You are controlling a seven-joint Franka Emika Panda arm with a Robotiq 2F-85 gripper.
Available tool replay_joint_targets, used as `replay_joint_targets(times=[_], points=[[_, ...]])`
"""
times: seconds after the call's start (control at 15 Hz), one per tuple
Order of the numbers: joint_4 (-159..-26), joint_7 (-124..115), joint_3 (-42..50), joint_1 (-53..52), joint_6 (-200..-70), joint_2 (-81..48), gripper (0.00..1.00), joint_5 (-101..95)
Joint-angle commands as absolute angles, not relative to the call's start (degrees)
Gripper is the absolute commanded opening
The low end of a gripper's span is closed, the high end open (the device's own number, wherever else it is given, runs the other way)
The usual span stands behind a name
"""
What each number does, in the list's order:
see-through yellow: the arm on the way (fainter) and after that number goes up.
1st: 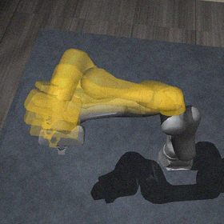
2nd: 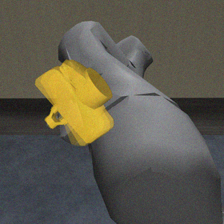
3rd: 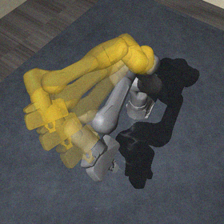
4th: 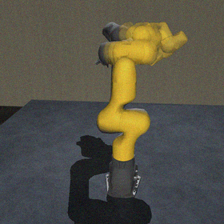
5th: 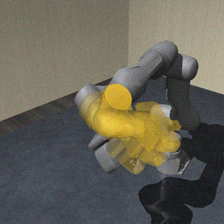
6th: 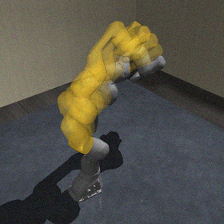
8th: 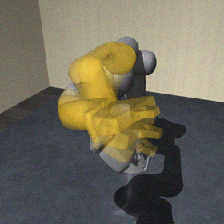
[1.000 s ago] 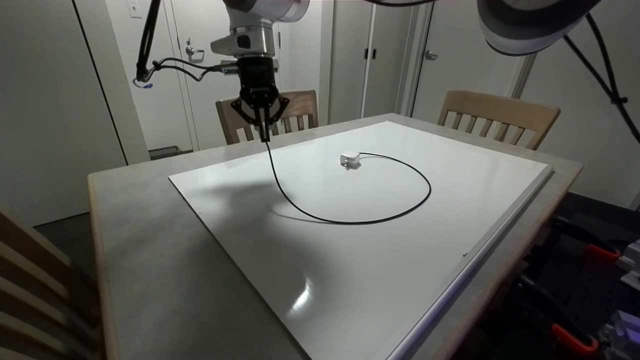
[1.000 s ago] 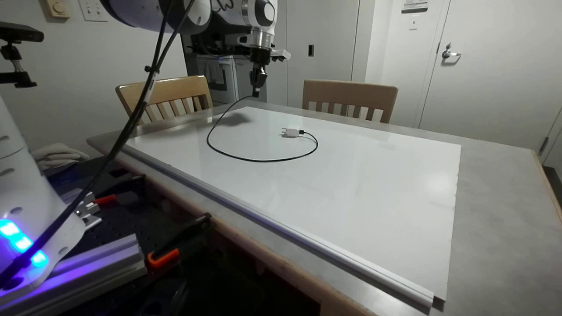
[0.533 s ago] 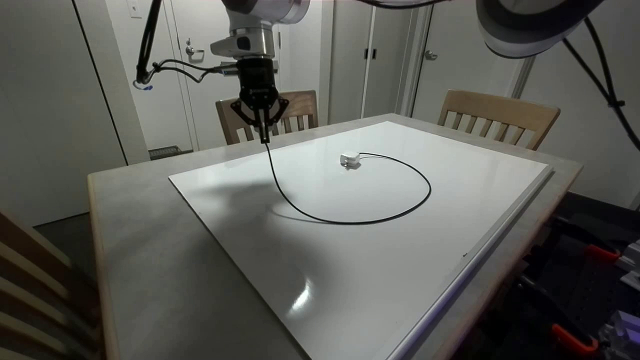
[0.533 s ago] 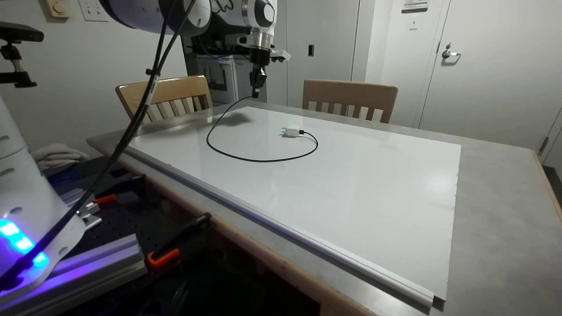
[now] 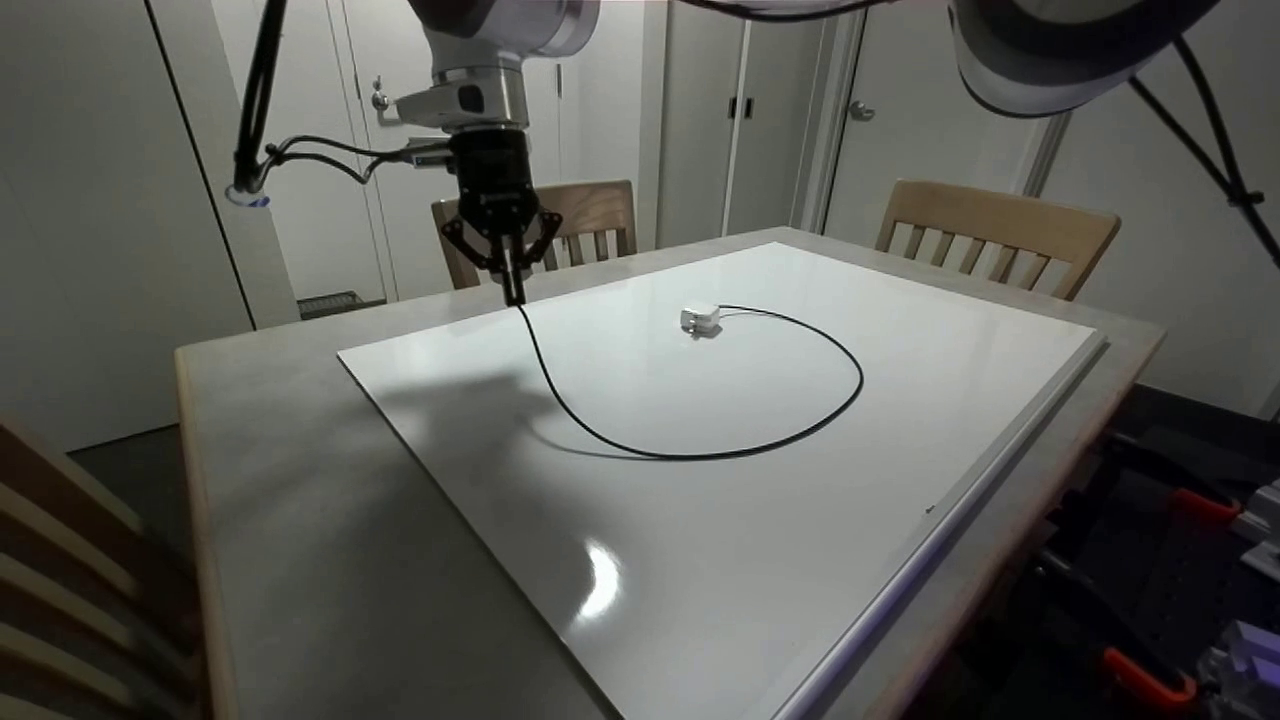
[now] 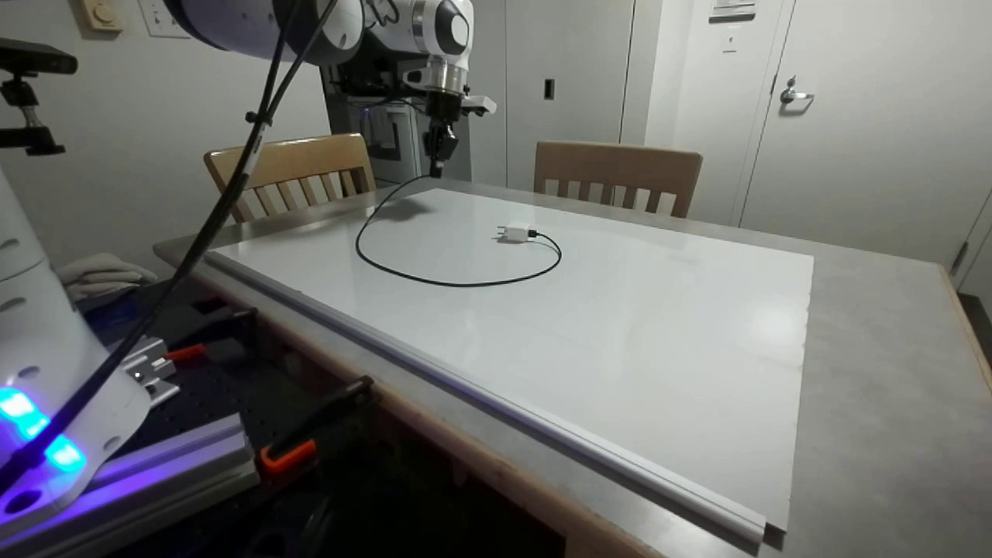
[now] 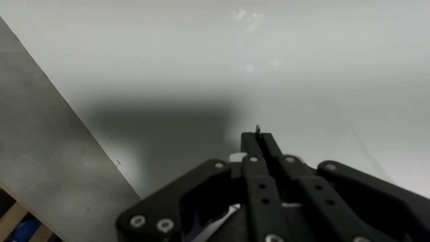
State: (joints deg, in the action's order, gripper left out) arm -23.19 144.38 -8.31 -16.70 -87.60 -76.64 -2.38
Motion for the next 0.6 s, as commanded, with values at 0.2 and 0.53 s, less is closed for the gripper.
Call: replay_joint_targets(times=[0.2,0.53], points=[[-25.2,147.7,-7.2,-18.0,-90.2,-75.5,0.02,-4.3],[-23.6,149.0,-7.7,-18.2,-90.9,-76.7,0.06,-5.2]])
